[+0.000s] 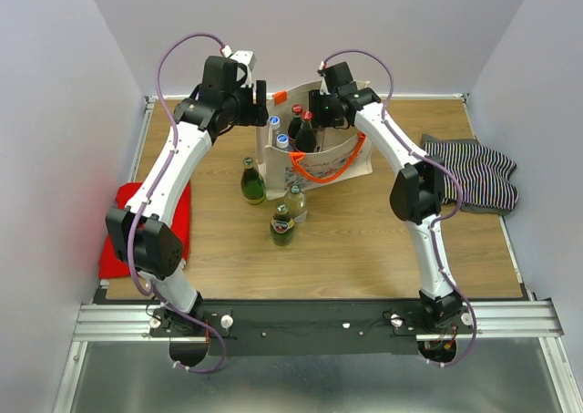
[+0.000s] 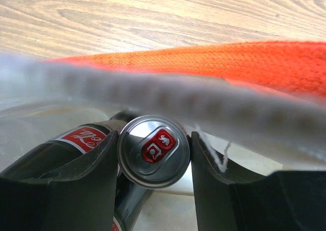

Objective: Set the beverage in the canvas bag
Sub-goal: Place the drink in the canvas bag.

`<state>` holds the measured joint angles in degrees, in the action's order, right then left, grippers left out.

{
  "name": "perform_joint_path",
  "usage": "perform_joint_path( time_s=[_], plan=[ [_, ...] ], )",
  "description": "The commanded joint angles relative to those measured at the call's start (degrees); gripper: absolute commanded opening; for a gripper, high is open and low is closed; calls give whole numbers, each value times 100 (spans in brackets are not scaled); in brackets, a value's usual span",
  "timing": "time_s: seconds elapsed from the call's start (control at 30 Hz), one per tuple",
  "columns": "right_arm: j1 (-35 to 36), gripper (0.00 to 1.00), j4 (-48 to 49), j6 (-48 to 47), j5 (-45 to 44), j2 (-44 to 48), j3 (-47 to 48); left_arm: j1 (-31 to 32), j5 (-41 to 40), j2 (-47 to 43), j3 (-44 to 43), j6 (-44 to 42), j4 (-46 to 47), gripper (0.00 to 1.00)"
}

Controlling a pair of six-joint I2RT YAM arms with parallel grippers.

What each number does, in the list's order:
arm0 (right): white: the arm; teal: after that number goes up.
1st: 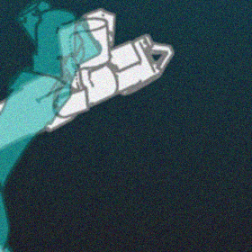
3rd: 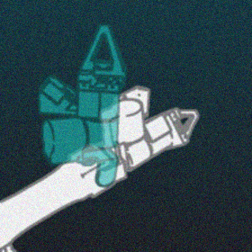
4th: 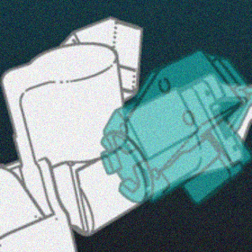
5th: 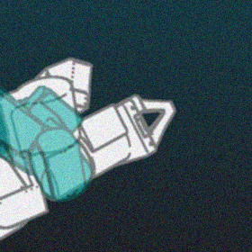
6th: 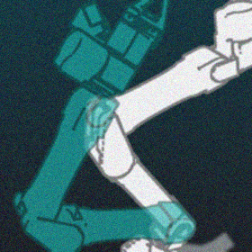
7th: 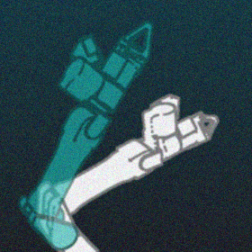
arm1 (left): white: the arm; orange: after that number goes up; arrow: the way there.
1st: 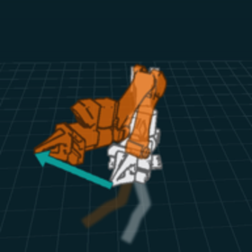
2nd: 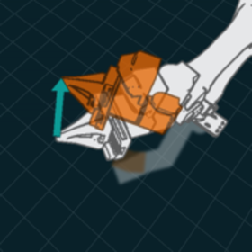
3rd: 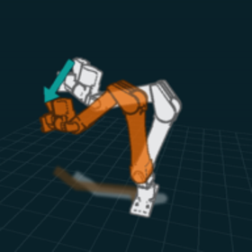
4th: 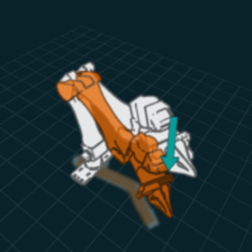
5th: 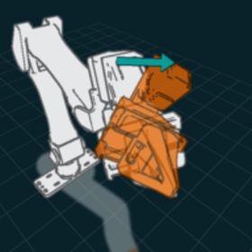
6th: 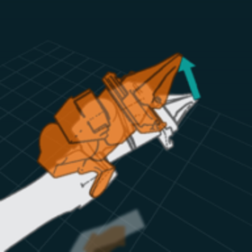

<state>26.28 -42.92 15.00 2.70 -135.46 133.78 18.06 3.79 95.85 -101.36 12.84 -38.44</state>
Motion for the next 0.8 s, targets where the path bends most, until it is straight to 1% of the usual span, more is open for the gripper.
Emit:
perform_joint_path(
  time_s=[0.0, 0.03, 0.1, 0.13, 0.27, 0.47, 0.77],
  plan=[
    [-9, 46, 521, 38, -164, 28, 263, -22, 95, 100, -191, -71, 38, 79],
    [-9, 51, 539, 29, -217, 63, 263, -22, 104, 109, -208, -71, 38, 79],
    [-9, 54, 556, 29, -426, 142, 246, -22, 122, 135, -226, -71, 38, 79],
    [-18, 57, 643, 29, -489, 247, 228, -22, 122, 127, -252, -71, 47, 79],
    [-9, 63, 1004, 38, -604, 573, -35, -22, 139, 144, -270, -71, 47, 79],
    [-9, 66, 978, 38, -683, 617, 245, -22, 139, 109, -288, -71, 47, 79],
    [-9, 68, 996, 11, -744, 968, 131, -22, 131, -14, -270, -124, -24, 79]
  ],
)
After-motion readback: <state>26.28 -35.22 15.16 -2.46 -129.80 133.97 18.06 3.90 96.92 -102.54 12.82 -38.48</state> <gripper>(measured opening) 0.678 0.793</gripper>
